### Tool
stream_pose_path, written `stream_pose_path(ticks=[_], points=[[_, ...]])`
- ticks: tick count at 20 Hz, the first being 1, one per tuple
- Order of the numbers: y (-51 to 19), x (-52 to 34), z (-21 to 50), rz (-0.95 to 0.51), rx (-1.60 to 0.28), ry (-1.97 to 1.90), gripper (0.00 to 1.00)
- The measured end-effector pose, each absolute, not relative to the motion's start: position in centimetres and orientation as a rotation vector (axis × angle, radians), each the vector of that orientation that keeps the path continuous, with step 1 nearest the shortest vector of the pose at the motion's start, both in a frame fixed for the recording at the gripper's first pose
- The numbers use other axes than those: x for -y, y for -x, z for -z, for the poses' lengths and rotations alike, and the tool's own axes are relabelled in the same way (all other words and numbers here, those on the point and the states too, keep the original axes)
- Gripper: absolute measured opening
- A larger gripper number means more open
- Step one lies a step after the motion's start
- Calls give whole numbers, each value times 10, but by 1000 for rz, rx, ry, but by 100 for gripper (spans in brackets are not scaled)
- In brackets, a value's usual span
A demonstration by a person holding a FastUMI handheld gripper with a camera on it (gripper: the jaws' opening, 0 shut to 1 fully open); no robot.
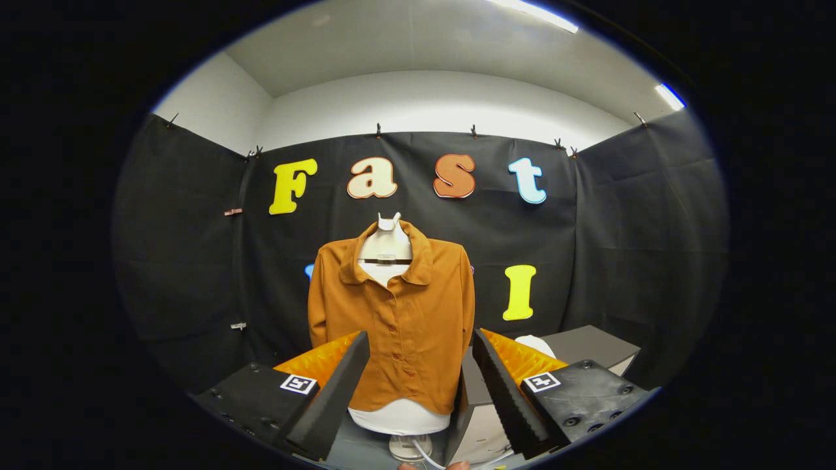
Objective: Iron the clothes twice with a garment steamer, once on the left side and once on the right side.
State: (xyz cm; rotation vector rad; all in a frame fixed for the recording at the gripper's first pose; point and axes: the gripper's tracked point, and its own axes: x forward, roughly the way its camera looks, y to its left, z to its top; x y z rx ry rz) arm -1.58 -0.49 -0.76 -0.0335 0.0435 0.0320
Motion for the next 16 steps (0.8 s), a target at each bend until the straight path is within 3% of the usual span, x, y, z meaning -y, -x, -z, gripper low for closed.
stream_pose_path(ticks=[8, 16], points=[[-14, 53, 40, -92, -235, 13, 98], [-58, 164, 97, -29, -491, -33, 99]])
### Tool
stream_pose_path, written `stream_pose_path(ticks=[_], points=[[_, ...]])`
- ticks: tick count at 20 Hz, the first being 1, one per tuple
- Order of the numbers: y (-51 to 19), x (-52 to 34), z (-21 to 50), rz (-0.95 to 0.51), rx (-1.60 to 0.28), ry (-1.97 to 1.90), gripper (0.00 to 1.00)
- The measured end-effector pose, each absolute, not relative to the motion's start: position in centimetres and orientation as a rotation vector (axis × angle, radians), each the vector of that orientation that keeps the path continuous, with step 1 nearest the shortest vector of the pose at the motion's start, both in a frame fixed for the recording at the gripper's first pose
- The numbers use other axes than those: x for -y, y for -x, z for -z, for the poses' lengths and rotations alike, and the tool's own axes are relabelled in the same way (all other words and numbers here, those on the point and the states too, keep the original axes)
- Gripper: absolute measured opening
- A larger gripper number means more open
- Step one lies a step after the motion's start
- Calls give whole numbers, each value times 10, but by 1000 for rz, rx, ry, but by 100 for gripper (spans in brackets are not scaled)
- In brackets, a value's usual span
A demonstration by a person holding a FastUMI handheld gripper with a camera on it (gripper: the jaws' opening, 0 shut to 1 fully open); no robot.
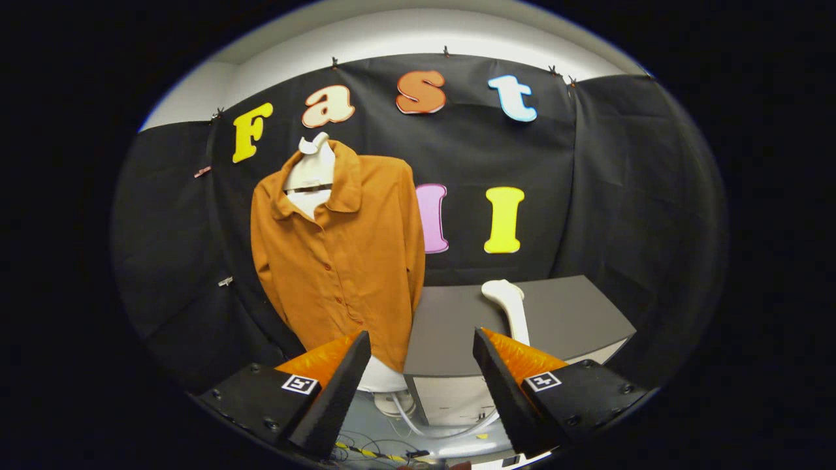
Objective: Iron the clothes twice with a garment steamer, once on the left side and once on the right side.
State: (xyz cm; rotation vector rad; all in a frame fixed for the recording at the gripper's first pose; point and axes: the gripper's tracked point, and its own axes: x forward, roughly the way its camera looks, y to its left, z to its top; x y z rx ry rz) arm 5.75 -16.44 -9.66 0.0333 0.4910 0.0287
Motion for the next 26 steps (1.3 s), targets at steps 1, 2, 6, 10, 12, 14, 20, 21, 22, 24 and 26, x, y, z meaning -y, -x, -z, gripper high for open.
stream_pose_path(ticks=[1, 2, 6, 10, 12, 14, 20, 21, 22, 24, 26], points=[[-61, 177, 110, -20, -544, -49, 99], [-64, 191, 124, -17, -597, -59, 99], [-87, 241, 167, 7, -741, -106, 99], [-111, 281, 205, 39, -850, -141, 99], [-128, 295, 221, 50, -875, -111, 99], [-135, 307, 241, 47, -927, -66, 98], [-157, 326, 289, 84, -1042, -50, 93], [-160, 327, 293, 90, -1053, -57, 81], [-161, 330, 298, 103, -1062, -62, 68], [-155, 330, 309, 105, -1106, -61, 56], [-157, 336, 305, 117, -1094, -33, 48]])
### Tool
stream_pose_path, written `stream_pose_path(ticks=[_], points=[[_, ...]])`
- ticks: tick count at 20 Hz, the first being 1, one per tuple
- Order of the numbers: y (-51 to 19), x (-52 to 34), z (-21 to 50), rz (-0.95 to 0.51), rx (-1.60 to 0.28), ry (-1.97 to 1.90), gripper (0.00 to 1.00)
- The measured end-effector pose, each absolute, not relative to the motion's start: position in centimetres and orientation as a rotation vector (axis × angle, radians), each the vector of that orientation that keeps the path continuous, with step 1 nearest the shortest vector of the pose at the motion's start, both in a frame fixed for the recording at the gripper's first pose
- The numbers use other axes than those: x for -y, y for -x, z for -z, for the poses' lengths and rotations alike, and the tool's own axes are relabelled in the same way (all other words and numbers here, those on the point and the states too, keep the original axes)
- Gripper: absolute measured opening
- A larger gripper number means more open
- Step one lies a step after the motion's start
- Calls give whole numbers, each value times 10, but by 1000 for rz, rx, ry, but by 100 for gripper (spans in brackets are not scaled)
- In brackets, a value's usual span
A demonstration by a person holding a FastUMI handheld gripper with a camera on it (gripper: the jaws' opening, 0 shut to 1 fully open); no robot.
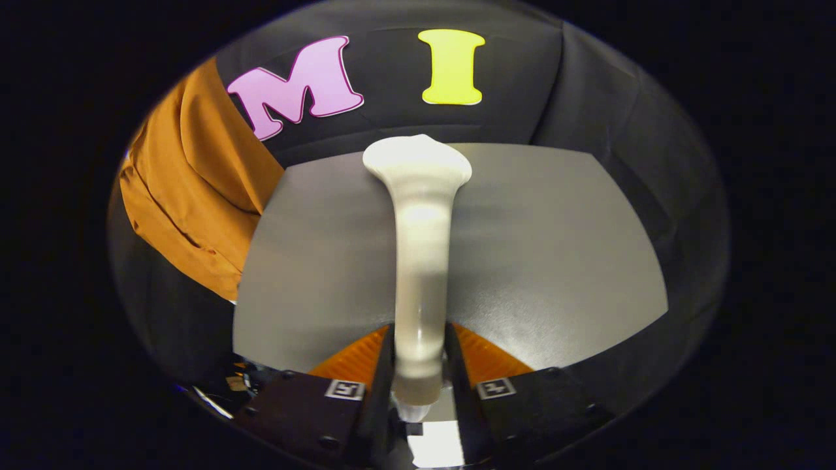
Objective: Iron the clothes twice with a garment steamer, once on the left side and once on the right side.
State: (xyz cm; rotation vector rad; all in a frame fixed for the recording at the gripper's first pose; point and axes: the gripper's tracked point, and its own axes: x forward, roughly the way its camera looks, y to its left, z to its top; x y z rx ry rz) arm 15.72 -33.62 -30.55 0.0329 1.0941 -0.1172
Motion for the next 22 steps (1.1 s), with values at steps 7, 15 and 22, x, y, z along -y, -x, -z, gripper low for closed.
stream_pose_path(ticks=[7, 15, 22], points=[[-164, 332, 302, 101, -974, -12, 22], [-148, 331, 238, 130, -749, -91, 22], [-126, 260, 154, 118, -482, -63, 22]])
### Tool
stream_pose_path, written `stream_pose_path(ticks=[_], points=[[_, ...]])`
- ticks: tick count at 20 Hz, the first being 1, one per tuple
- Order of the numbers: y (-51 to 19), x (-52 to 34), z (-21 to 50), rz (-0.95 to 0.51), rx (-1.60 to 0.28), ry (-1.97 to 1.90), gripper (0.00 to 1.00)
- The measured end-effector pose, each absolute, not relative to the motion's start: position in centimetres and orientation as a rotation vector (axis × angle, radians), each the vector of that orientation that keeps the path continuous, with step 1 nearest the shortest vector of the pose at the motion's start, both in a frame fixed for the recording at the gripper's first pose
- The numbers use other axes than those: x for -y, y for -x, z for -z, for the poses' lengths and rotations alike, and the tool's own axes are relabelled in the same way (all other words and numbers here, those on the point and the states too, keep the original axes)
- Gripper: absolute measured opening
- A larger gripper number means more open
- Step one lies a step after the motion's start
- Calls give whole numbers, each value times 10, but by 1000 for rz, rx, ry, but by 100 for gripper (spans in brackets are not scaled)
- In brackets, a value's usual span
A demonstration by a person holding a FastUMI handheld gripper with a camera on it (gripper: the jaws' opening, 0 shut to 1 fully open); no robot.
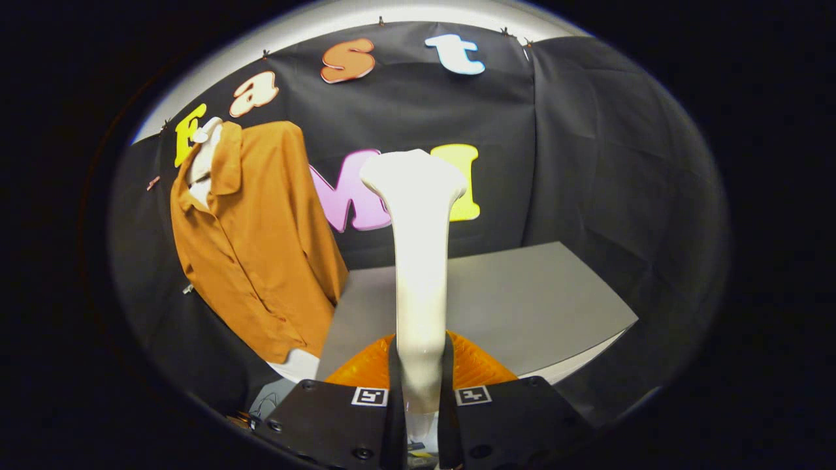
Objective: Iron the clothes twice with a garment steamer, once on the left side and once on the right side.
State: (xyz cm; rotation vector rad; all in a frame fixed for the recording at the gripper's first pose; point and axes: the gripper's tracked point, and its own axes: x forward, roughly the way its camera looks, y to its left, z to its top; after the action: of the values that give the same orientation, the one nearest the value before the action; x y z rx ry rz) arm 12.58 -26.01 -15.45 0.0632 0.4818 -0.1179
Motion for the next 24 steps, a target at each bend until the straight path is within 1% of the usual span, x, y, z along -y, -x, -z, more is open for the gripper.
stream_pose_path(ticks=[4, 8, 11, 16, 21, 24], points=[[-123, 203, 127, 128, -367, -5, 22], [-128, 148, 119, 133, -289, -6, 22], [-136, 113, 128, 126, -266, -1, 22], [-151, 69, 158, 95, -281, 11, 22], [-164, 49, 191, 82, -302, 50, 22], [-177, 42, 201, 93, -278, 106, 22]])
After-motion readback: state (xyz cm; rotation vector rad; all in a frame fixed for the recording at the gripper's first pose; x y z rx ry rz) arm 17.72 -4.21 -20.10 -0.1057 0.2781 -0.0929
